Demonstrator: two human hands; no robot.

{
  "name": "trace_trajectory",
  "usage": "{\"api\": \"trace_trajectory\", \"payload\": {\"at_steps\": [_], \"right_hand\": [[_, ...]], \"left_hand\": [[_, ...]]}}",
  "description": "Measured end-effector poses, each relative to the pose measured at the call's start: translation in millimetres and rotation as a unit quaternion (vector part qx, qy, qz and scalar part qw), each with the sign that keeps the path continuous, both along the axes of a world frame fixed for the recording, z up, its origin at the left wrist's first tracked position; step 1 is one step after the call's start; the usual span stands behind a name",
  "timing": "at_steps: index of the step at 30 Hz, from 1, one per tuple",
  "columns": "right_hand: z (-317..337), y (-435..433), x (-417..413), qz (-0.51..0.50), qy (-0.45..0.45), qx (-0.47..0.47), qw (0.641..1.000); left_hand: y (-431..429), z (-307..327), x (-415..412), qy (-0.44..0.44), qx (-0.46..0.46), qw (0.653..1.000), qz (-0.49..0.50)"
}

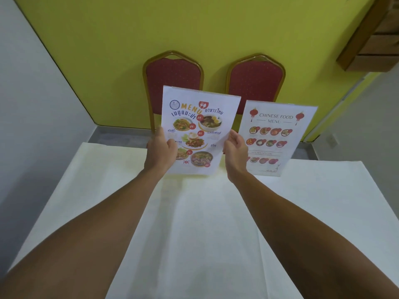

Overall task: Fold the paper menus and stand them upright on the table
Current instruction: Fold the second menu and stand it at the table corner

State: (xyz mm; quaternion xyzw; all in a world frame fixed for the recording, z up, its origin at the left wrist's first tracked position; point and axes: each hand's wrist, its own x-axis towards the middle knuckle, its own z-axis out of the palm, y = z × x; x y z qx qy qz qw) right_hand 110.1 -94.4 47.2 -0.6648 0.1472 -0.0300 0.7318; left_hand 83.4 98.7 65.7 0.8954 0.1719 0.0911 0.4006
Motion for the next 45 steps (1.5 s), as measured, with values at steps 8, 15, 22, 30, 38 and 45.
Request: {"api": "trace_trajectory", "payload": {"at_steps": [8,15,22,30,38,45], "right_hand": [[-19.9,-0.1,-1.5,-0.019,-0.022,-0.007,1.000],[-32.5,8.9,-4.1,-0.007,-0.039,-0.035,0.999],[-57.4,6.0,-15.9,0.051,0.014,-0.079,0.995],[-64.2,12.8,-17.7,0.049,0.025,-0.135,0.989],[-61.6,6.7,-12.3,0.053,0.015,-0.174,0.983],[-57.1,5.7,-9.8,0.050,0.022,-0.183,0.982]], "left_hand": [[7.4,-27.8,6.5,-0.015,-0.067,0.997,-0.040],[20.9,-57.4,2.9,0.021,-0.076,0.996,-0.040],[22.7,-69.9,-8.4,0.047,-0.111,0.987,-0.107],[23.2,-74.6,-4.4,0.029,-0.114,0.985,-0.129],[18.4,-76.0,1.8,0.047,-0.110,0.985,-0.127],[20.3,-73.1,7.0,0.070,-0.104,0.985,-0.120]]}}
